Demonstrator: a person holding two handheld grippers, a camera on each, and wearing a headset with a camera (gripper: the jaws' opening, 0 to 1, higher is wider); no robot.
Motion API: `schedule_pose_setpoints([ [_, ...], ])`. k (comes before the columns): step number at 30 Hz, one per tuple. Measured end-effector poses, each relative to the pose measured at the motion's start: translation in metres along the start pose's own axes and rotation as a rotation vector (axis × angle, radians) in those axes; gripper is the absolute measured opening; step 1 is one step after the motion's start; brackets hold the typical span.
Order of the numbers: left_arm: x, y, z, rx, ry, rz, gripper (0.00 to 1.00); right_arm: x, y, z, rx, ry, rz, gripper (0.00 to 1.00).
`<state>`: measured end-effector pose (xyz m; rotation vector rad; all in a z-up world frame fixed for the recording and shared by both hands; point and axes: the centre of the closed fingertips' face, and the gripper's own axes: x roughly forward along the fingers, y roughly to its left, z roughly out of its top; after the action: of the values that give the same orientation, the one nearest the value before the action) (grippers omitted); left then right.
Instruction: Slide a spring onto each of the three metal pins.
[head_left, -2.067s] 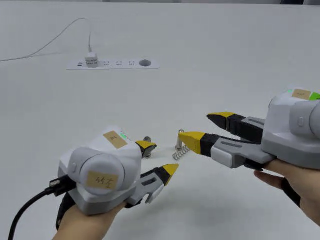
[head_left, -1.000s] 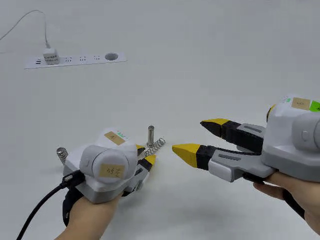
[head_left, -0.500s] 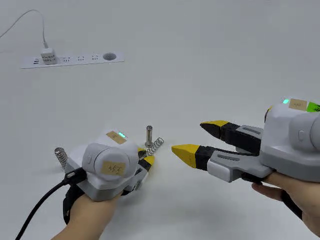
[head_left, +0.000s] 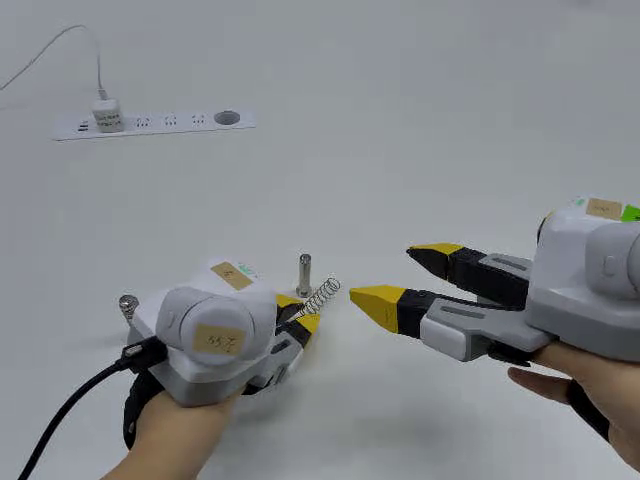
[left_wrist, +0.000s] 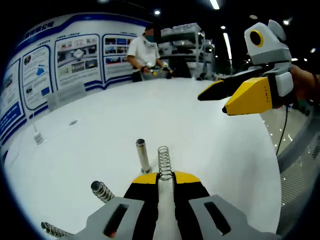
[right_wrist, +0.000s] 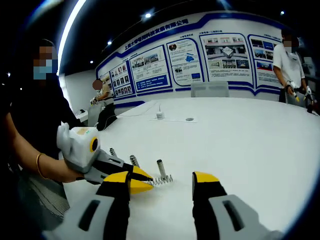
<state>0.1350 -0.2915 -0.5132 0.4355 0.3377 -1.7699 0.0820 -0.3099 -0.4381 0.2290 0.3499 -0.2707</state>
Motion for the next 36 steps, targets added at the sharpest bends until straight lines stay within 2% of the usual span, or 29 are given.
schedule_pose_setpoints([
  [3,-0.008,-0.002,0.015,-0.081,-0.069,-0.019,0.10,0.000,0.001,0.005,0.026,-0.015,0.006,0.51],
  [8,-0.021,-0.002,0.031,-0.160,-0.143,-0.042,0.10,0.001,0.006,0.012,0.040,-0.026,0.021,0.50],
  [14,-0.038,-0.007,0.045,-0.247,-0.225,-0.082,0.10,0.004,0.013,0.024,0.126,-0.061,0.061,0.48],
  [21,-0.058,-0.008,0.056,-0.308,-0.305,-0.116,0.10,0.009,0.025,0.033,0.232,-0.082,0.125,0.40],
  [27,-0.071,-0.010,0.064,-0.309,-0.350,-0.140,0.10,0.013,0.037,0.040,0.294,-0.086,0.181,0.33],
  [30,-0.075,-0.012,0.066,-0.300,-0.363,-0.151,0.10,0.013,0.045,0.045,0.351,-0.099,0.220,0.31],
  [33,-0.079,-0.016,0.068,-0.267,-0.370,-0.159,0.10,0.014,0.050,0.048,0.446,-0.107,0.260,0.29],
  [36,-0.084,-0.017,0.070,-0.258,-0.384,-0.165,0.10,0.014,0.051,0.047,0.450,-0.105,0.262,0.26],
])
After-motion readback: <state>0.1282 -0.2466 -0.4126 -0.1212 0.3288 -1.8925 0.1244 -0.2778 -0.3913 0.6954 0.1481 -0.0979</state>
